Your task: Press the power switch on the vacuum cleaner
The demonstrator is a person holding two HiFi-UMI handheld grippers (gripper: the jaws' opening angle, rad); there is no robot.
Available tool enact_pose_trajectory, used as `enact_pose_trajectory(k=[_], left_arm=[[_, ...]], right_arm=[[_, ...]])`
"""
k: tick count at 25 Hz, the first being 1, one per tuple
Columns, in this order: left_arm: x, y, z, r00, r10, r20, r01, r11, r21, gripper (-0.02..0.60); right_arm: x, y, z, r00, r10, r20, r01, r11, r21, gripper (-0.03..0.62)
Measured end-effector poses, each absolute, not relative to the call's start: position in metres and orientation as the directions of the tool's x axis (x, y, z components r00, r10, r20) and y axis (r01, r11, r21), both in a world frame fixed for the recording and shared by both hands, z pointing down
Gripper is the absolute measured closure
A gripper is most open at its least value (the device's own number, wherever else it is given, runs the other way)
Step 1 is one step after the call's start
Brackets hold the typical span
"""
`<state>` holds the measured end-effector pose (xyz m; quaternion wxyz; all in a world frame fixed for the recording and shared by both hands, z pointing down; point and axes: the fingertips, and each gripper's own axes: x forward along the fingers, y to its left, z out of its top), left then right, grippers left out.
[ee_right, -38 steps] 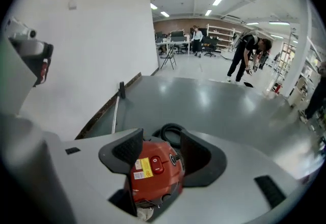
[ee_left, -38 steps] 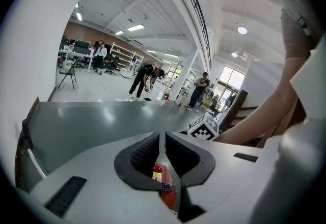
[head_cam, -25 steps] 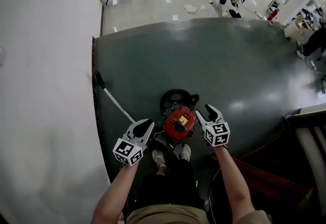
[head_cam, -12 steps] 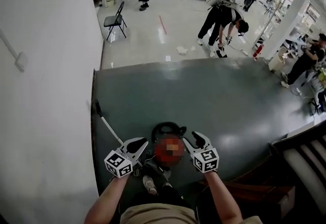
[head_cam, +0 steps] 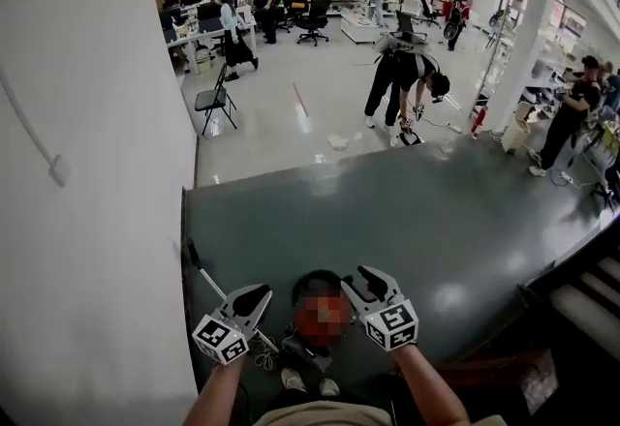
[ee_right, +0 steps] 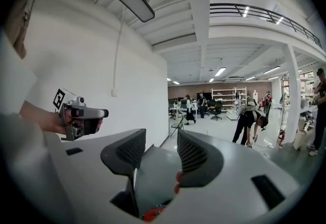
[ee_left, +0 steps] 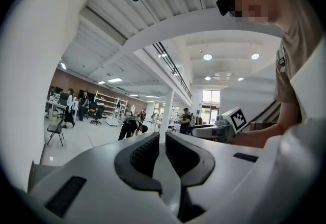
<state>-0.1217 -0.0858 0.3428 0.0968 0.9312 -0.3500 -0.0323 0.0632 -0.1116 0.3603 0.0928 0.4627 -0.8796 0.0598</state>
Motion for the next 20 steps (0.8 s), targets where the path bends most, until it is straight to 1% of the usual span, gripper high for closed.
enact_pose_trajectory(k=[4,8,13,20], left_arm=[[-0.110,-0.065,0.304,0.728,-0.684,-0.048,-0.666,-0.722,0.189,0.557],[-0.104,-0.046,0.288,0.712,-0.696,-0.091,-0.675,-0.714,0.184,0.557],[-0.110,-0.022,0.275,0.688,-0.717,-0.116,-0.701,-0.697,0.149,0.557],[-0.131,-0.012,0.264,0.655,-0.747,-0.112,-0.736,-0.665,0.131,0.557]], right_arm=[[0.081,-0.092,0.321,-0.566,-0.813,0.139,-0.822,0.569,-0.015,0.398],[0.091,-0.073,0.299,-0.576,-0.813,0.082,-0.816,0.578,-0.002,0.402],[0.109,-0.053,0.281,-0.568,-0.822,0.047,-0.822,0.569,0.013,0.408],[0.133,-0.043,0.263,-0.545,-0.838,0.039,-0.836,0.546,0.050,0.411]])
